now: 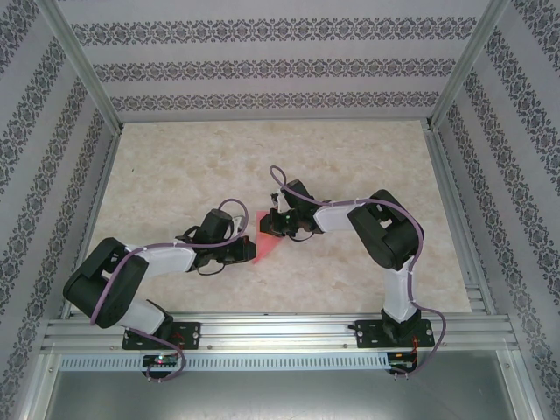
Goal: Fold a paper plane with a square sheet of paper (pick it up from the middle)
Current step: Fourth fold the wing at the center of the table.
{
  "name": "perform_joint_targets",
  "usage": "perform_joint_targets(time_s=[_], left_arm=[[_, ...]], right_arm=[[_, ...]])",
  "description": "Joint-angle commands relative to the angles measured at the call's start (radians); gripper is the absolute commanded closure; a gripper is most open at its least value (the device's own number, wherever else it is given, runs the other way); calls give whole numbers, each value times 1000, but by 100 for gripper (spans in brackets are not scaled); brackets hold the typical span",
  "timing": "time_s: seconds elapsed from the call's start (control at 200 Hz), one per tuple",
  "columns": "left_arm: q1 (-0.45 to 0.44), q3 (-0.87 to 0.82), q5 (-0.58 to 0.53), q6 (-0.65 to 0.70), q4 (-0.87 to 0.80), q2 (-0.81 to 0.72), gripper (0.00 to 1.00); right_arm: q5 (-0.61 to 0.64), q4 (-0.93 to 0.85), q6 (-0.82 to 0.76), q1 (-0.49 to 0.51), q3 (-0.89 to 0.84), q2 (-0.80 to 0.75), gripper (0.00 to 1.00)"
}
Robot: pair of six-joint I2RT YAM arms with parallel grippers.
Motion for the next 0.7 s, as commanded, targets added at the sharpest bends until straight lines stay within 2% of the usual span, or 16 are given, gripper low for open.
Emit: perform_joint_targets(time_s=[0.0, 0.345, 0.565, 0.694], left_arm=[[-24, 20, 35, 19, 27, 25, 95], [-70, 35, 49, 62, 23, 89, 98], [-69, -3, 12, 35, 13, 111, 99], [-73, -11, 27, 20, 6, 136, 99]], right_arm=[[46, -42, -18, 10, -40, 15, 88], [51, -37, -21, 9, -52, 19, 88], [50, -43, -22, 10, -48, 25, 88], [48, -46, -25, 11, -43, 28, 88]])
